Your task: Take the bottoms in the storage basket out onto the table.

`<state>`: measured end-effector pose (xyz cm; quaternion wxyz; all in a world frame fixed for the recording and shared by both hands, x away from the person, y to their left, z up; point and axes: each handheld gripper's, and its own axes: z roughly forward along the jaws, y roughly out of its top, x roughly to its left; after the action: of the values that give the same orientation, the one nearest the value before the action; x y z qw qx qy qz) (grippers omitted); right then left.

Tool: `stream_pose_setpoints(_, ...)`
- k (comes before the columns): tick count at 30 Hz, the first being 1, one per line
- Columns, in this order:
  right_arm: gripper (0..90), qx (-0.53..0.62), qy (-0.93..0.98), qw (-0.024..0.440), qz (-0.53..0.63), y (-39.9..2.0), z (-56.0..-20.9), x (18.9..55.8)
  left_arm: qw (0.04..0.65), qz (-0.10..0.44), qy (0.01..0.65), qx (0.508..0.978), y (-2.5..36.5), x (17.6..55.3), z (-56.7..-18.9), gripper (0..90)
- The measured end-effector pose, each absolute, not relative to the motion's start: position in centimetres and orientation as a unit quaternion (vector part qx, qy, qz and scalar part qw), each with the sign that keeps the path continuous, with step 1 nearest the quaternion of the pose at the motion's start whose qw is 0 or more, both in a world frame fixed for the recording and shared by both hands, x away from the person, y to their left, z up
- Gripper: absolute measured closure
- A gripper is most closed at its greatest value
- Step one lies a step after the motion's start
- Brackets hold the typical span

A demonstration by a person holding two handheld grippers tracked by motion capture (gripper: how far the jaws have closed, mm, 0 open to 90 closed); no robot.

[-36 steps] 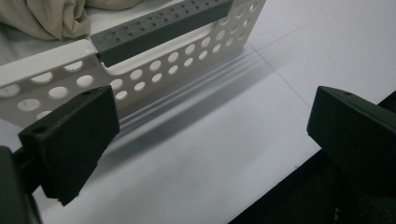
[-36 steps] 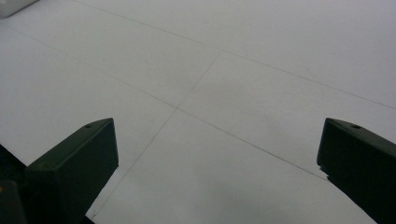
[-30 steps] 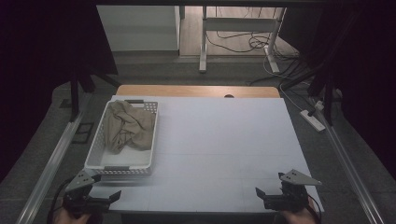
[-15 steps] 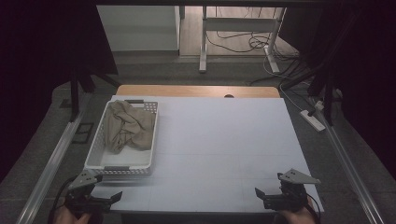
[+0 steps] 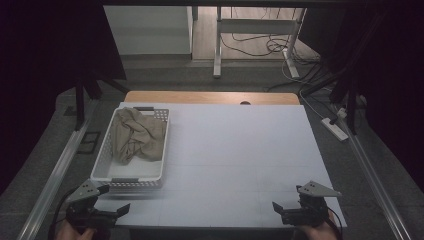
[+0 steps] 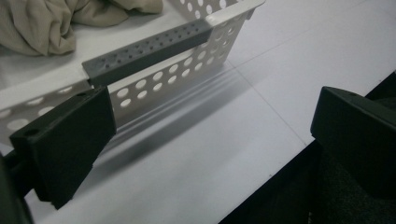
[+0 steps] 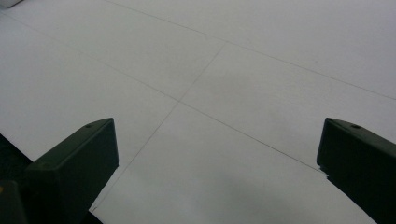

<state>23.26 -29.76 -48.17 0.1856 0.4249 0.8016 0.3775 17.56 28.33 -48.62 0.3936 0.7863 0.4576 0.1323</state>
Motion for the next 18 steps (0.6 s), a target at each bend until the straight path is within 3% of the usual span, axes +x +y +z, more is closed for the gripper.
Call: stream_pose_setpoints(18, 0.0, 0.422, 0.805, 0.185, 0.373, -29.6, -48.2, 23.3, 0.399, 0.136, 0.45, 0.787, 27.9, 18.4, -46.9, 0.0)
